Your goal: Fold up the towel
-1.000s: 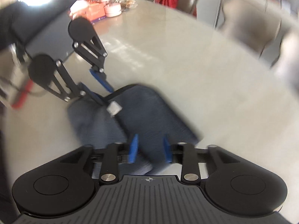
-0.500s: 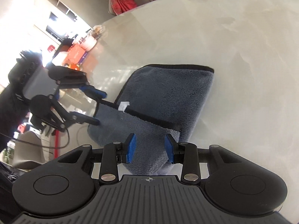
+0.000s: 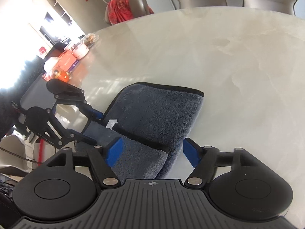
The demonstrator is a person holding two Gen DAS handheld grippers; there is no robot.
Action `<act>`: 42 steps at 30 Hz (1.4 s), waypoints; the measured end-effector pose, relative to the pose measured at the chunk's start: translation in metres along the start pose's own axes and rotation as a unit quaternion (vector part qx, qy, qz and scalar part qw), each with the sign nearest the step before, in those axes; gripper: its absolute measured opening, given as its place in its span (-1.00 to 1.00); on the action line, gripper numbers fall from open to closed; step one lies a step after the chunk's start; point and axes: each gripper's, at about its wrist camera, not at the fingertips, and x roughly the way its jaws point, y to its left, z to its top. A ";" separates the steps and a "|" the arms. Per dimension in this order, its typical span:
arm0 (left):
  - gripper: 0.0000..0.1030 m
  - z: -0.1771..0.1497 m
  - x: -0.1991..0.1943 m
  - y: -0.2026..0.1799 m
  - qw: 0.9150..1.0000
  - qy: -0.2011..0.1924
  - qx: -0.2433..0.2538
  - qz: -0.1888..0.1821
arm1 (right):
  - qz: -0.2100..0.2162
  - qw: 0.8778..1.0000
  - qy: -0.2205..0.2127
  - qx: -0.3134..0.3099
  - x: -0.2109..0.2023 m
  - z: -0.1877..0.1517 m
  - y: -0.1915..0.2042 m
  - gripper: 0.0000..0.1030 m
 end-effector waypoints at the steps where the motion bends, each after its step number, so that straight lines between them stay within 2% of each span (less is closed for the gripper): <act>1: 0.18 0.000 -0.001 -0.001 1.000 -0.001 0.003 0.001 | 0.002 1.000 -0.001 0.000 0.002 0.000 -0.001 0.29; 3: 0.18 -0.001 -0.003 -0.003 1.000 -0.003 0.010 0.006 | 0.003 1.000 0.004 0.002 0.007 0.000 -0.004 0.23; 7: 0.18 0.000 -0.008 -0.005 1.000 -0.021 0.009 0.013 | 0.007 1.000 0.014 0.003 0.016 -0.002 -0.008 -0.13; 9: 0.18 0.000 -0.007 -0.004 1.000 -0.019 0.002 0.002 | 0.007 1.000 0.025 -0.010 0.017 -0.002 -0.009 -0.15; 11: 0.19 -0.002 -0.005 -0.004 1.000 -0.014 0.002 0.004 | 0.007 1.000 0.027 -0.014 0.019 -0.003 -0.008 -0.26; 13: 0.21 -0.004 -0.002 -0.002 1.000 -0.013 -0.008 0.004 | 0.009 0.999 0.026 -0.020 0.017 -0.003 -0.008 -0.70; 14: 0.21 -0.004 -0.002 -0.001 1.000 -0.014 -0.012 0.003 | 0.014 0.999 0.028 -0.021 0.017 -0.003 -0.009 -0.78; 15: 0.20 -0.004 -0.002 0.000 1.000 -0.015 -0.020 0.003 | 0.012 0.999 0.027 -0.029 0.016 -0.003 -0.007 -0.79; 17: -0.01 -0.004 -0.005 -0.001 1.000 -0.021 -0.018 0.009 | 0.006 0.999 0.024 -0.048 0.013 -0.004 -0.002 -0.79; 19: -0.38 -0.002 -0.006 -0.003 1.000 -0.026 -0.011 0.013 | -0.002 0.997 0.022 -0.077 0.009 -0.006 0.007 -0.79; 20: -0.44 -0.002 -0.006 -0.005 1.000 -0.026 -0.005 0.014 | 0.002 0.995 0.023 -0.096 0.007 -0.008 0.014 -0.79; 21: -0.59 -0.002 -0.007 -0.005 0.999 -0.028 0.002 0.017 | 0.004 0.994 0.024 -0.110 0.005 -0.010 0.020 -0.79; 24: -0.69 -0.002 -0.011 -0.007 0.999 -0.036 0.020 0.023 | 0.010 0.989 0.023 -0.146 -0.001 -0.014 0.032 -0.80; 27: -0.63 -0.001 -0.010 -0.007 0.998 -0.041 0.041 0.030 | 0.016 0.985 0.022 -0.173 -0.008 -0.017 0.041 -0.80; 29: -0.26 0.000 -0.009 -0.007 0.997 -0.044 0.056 0.035 | 0.021 0.982 0.025 -0.186 -0.013 -0.019 0.044 -0.80; 30: 0.01 0.001 -0.009 -0.008 0.997 -0.044 0.062 0.033 | 0.020 0.982 0.025 -0.188 -0.013 -0.019 0.044 -0.80; 31: 0.07 0.002 -0.008 -0.009 0.996 -0.042 0.067 0.031 | 0.020 0.981 0.025 -0.191 -0.015 -0.020 0.044 -0.80; 33: 0.07 0.003 -0.009 -0.010 0.996 -0.048 0.074 0.021 | 0.020 0.980 0.025 -0.197 -0.019 -0.022 0.045 -0.80; 37: 0.07 0.009 0.000 -0.008 0.997 -0.034 0.067 -0.011 | 0.026 0.979 0.025 -0.198 -0.026 -0.025 0.047 -0.80; 42: 0.07 0.012 0.007 -0.007 0.998 -0.017 0.061 -0.014 | 0.029 0.979 0.028 -0.199 -0.025 -0.025 0.050 -0.80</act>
